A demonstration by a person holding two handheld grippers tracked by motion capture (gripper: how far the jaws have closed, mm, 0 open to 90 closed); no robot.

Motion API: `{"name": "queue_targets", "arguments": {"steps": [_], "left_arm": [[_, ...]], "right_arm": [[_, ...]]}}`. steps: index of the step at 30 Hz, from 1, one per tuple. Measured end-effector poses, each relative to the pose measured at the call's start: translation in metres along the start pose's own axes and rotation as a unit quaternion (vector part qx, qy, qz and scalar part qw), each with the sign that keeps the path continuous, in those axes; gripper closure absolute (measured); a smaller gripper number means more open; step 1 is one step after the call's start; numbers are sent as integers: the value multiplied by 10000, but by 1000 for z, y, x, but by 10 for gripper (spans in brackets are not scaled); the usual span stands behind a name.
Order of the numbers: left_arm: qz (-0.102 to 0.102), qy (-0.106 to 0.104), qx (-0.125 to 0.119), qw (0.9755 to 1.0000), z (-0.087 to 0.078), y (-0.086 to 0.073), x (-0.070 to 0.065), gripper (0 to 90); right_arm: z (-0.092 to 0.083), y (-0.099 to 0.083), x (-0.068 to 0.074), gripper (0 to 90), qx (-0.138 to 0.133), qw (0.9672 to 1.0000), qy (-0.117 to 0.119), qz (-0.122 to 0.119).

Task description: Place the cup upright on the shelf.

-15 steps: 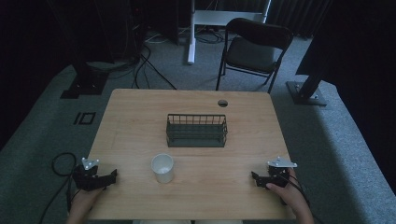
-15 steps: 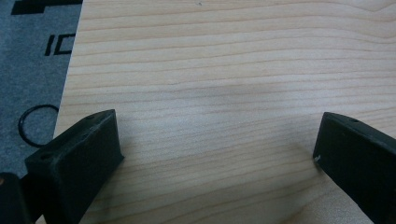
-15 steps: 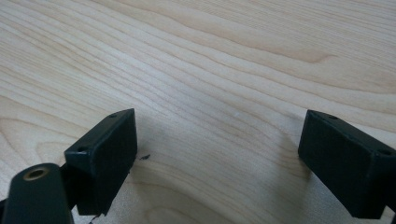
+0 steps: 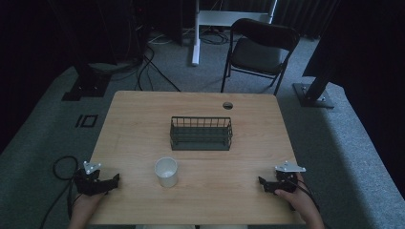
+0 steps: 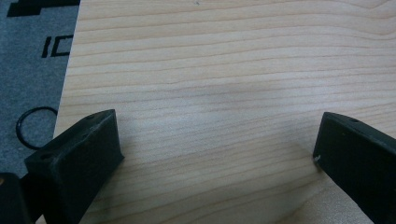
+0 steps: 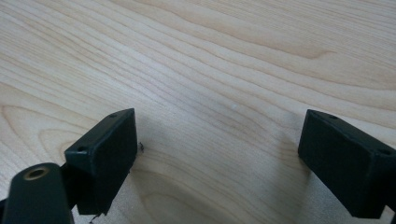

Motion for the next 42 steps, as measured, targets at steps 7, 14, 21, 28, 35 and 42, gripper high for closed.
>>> {"name": "queue_targets", "arguments": {"steps": [7, 14, 21, 28, 35, 42], "left_arm": [[-1, 3, -2, 10000, 0, 0, 0, 10], [0, 3, 0, 10000, 0, 0, 0, 10], [1, 3, -2, 10000, 0, 0, 0, 10], [2, 2, -1, 10000, 0, 0, 0, 10], [1, 3, -2, 10000, 0, 0, 0, 10], [0, 3, -2, 10000, 0, 0, 0, 10]], "right_arm": [[0, 0, 1, 114, 0, 10000, -13, 16], [1, 1, 3, 114, -9, 10000, -27, 35], [1, 7, 6, 115, -54, 10000, 51, 35], [-1, 16, 8, 116, -108, 9999, 39, -21], [-2, 24, 17, 116, -184, 9996, 145, -128], [-1, 33, 32, 115, -267, 9987, 337, -259]]}}
Point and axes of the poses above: each handheld gripper's, and its own axes: z roughly forward along the jaws, y roughly out of its top, x roughly to its left, the point moved 5 cm from there along z, roughly forward along the jaws, and after that the axes turned 7 degrees about z, right-handed, at the moved point
